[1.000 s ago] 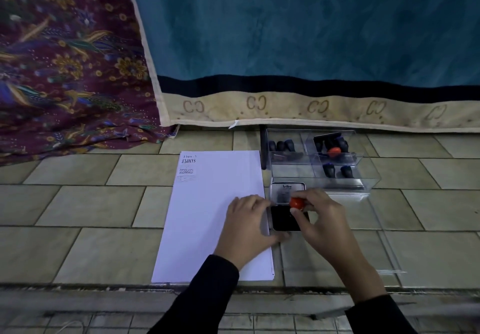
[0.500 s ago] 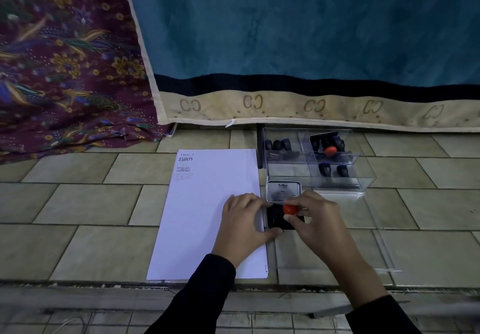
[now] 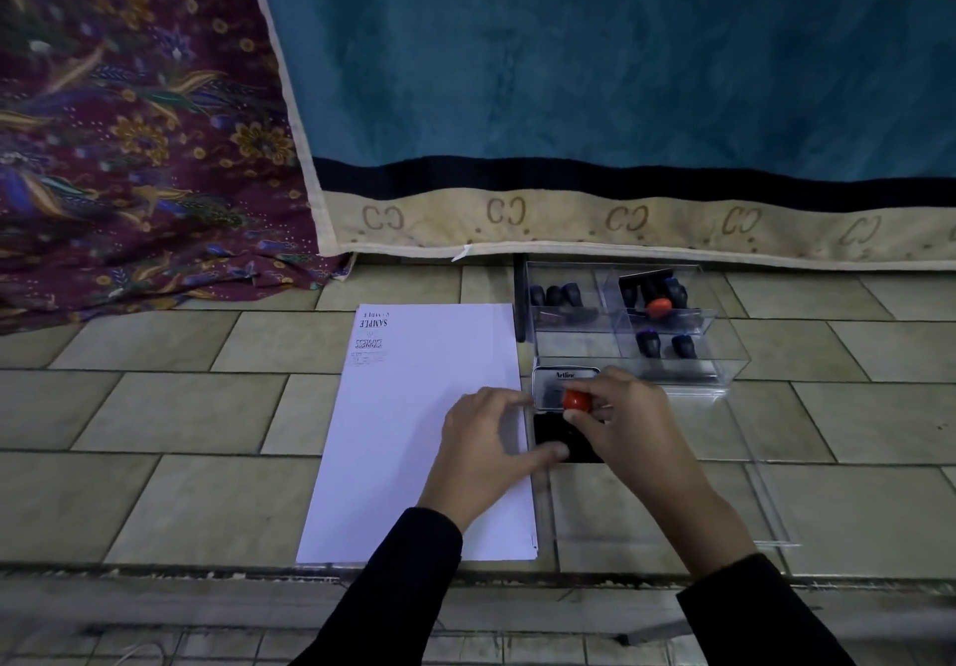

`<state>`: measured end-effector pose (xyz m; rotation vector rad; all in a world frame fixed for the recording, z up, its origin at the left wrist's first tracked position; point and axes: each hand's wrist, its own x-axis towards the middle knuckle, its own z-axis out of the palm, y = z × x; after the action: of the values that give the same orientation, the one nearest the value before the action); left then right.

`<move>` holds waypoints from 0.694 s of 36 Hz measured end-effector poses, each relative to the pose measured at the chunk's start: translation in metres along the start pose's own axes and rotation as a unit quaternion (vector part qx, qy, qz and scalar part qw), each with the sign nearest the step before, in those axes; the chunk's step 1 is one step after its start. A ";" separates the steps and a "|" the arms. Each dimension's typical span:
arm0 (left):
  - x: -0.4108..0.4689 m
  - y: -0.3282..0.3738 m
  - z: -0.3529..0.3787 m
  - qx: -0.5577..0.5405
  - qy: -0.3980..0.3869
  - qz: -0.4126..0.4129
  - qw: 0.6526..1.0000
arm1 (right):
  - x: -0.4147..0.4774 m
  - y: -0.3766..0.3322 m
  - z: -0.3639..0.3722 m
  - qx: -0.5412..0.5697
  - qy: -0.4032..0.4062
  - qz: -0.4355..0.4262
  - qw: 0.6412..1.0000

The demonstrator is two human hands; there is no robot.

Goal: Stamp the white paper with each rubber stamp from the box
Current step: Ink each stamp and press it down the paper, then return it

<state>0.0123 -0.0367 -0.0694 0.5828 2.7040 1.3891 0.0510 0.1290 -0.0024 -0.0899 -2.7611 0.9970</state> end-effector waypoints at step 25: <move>-0.019 -0.129 -0.134 0.218 0.153 -0.079 0.961 | 0.087 -0.120 0.133 0.017 -0.086 -0.128 0.988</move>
<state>-0.0375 -0.2148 -0.0944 0.1632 3.2468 0.9111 -0.0605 -0.0357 -0.0113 0.3636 -2.8107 1.0252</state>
